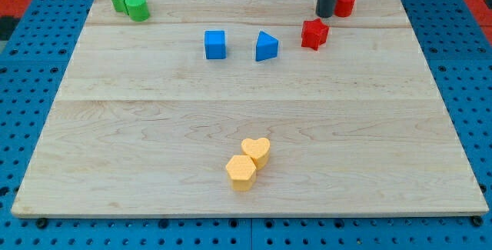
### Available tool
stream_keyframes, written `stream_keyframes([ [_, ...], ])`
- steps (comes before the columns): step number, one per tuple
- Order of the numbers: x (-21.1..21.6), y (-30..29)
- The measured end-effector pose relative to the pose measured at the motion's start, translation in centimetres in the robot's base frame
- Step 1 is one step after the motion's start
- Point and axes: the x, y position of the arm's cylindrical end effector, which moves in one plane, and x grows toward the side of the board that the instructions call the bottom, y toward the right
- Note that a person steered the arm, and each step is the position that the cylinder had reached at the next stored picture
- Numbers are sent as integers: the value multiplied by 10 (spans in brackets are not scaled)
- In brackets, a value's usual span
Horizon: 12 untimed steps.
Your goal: Move the red circle towards left side of line of blocks
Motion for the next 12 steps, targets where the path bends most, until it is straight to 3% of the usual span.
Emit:
stream_keyframes([
  [1,5,-25],
  [3,46,-7],
  [4,36,-3],
  [5,31,96],
  [6,2,144],
  [7,-38,124],
  [9,-43,32],
  [12,-17,-114],
])
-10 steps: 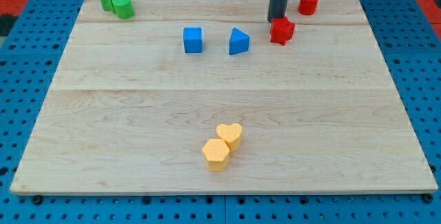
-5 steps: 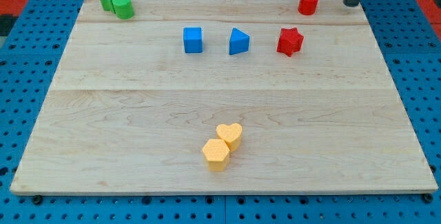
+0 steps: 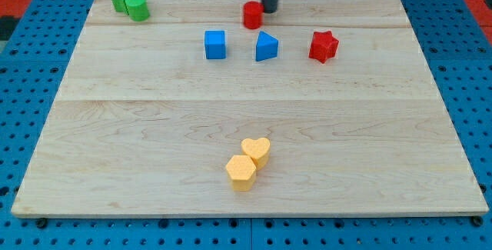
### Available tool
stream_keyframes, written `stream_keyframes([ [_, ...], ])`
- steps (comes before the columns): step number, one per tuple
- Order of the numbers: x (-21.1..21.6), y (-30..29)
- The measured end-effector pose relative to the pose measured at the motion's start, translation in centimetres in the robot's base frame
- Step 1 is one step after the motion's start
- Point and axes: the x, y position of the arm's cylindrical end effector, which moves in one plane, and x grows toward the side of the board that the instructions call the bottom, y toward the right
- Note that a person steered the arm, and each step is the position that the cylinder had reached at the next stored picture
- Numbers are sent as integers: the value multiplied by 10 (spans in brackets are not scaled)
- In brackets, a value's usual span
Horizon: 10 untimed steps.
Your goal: Move the red circle towards left side of line of blocks
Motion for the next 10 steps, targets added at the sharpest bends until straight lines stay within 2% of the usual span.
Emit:
stream_keyframes([
  [1,23,-33],
  [2,39,-19],
  [3,45,-44],
  [4,45,-105],
  [5,61,-141],
  [7,26,-142],
  [8,21,-170],
  [9,25,-209],
  [10,44,-201],
])
